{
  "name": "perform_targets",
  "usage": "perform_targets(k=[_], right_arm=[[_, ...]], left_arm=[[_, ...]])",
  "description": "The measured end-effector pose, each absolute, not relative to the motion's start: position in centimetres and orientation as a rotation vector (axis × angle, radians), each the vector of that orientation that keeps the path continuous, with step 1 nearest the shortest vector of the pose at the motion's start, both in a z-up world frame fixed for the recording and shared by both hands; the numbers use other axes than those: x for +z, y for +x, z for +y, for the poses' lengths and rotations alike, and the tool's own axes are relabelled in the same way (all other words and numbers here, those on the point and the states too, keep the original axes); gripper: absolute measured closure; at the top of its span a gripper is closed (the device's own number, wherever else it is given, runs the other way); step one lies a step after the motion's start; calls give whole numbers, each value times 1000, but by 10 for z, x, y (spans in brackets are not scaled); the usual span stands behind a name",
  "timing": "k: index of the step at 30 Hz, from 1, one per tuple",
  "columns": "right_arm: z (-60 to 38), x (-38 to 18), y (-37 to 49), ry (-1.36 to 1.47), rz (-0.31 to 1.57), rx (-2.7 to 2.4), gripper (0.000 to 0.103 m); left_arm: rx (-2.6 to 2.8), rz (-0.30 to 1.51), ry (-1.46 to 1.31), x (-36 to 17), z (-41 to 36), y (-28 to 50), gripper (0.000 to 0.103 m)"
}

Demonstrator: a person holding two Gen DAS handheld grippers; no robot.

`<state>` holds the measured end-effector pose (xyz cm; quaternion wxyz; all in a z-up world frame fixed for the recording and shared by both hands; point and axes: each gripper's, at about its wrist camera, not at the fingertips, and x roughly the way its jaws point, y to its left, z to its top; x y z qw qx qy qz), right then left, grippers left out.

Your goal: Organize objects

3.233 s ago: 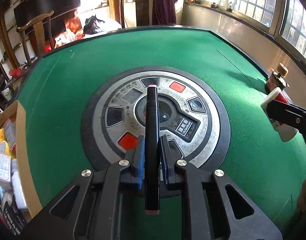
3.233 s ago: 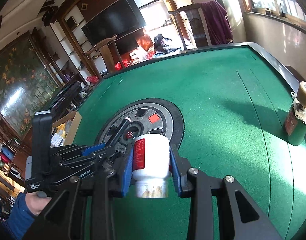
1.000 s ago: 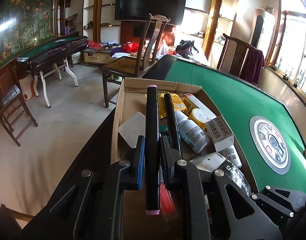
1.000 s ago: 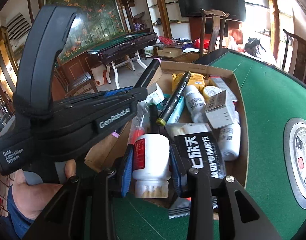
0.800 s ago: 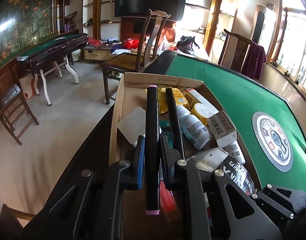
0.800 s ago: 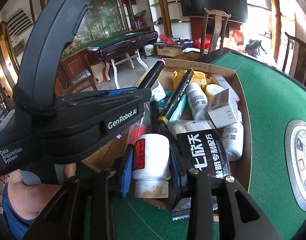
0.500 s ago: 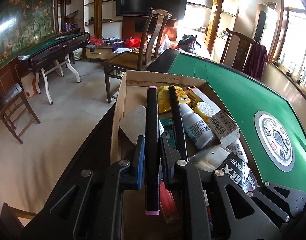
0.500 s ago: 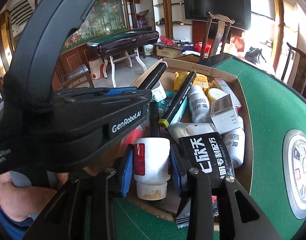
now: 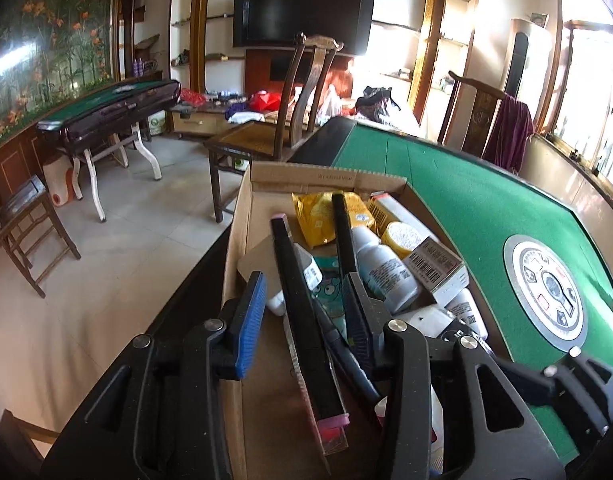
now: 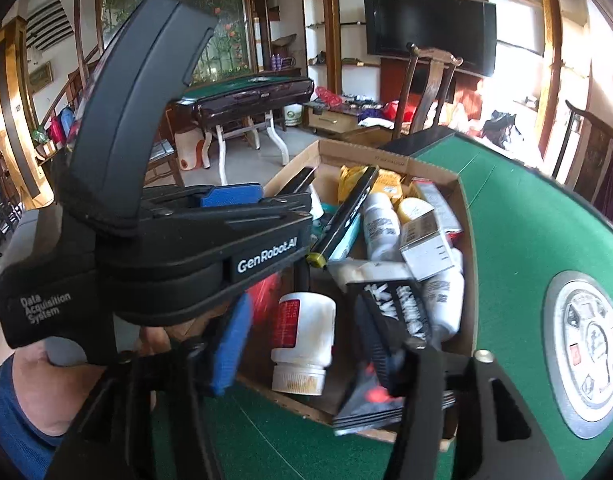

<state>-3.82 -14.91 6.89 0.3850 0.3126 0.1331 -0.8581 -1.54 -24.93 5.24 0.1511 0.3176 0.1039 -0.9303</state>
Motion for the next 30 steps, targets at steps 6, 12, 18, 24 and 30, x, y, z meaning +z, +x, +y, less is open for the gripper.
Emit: perform_targets(k=[6,12,18,24,30], right_arm=[[-128,84,-33,717,335,-2311,21],[-110,82,-42,781,323,-2409,20],[-94,83,-43,788,274,-2444,20],[-94,86,-30,752,278,-2435,20],[-95,88,-21,724,272,-2435,20]], left_arm=[[-2690,230,718,73,-241,3,33],[-2583,144,658,90,-229,16,22],[-2580,157,671,90,-220,39,22],[-2622,156,673,84,-212,70,22],[-2644,130,657,84,-202,96,22]])
